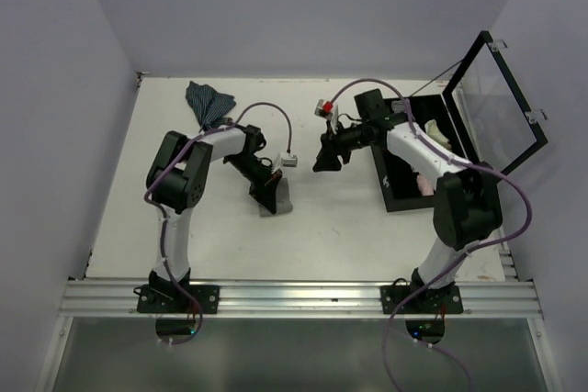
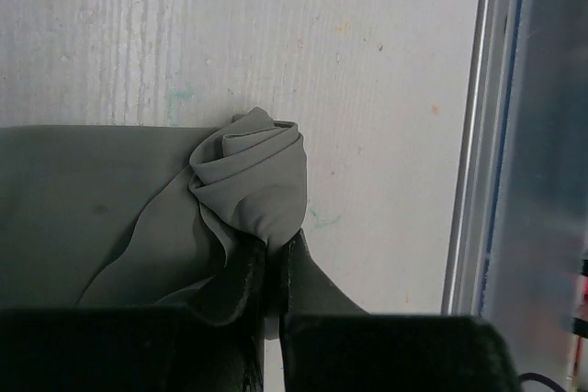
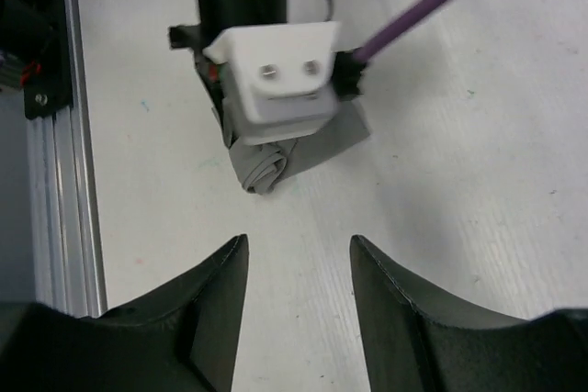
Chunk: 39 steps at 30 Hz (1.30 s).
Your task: Roll the underwear
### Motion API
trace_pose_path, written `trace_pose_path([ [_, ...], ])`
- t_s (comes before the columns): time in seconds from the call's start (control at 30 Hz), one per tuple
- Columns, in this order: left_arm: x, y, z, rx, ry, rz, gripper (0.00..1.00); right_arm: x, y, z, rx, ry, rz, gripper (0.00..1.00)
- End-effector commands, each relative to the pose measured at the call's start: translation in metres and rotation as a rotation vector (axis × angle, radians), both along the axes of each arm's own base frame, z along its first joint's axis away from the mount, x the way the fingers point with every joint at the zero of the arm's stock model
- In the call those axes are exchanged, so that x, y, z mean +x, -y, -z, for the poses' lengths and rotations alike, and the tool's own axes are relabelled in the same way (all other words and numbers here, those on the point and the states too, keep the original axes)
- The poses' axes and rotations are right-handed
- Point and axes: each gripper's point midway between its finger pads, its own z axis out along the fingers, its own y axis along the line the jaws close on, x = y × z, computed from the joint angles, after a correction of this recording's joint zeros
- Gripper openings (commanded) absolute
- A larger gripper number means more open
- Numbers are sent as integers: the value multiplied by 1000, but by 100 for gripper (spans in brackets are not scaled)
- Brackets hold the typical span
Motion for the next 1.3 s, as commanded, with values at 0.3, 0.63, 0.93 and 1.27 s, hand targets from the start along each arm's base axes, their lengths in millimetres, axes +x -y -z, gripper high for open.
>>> trace_pose_path([
  [0.3,2,-33,63,196,-167,40,6,-65,-80,52,-113,523,-351,56],
  [0.63,4,-37,70,197,-170,23,9,-72,-108,99,-132,649,-464,54],
  [0.93,16,-31,58,152,-121,-26,20,-102,-100,134,-213,452,-655,5],
  [1.27,56,-56,-25,-19,1,-240,34,-112,-109,123,-139,43,-579,0],
])
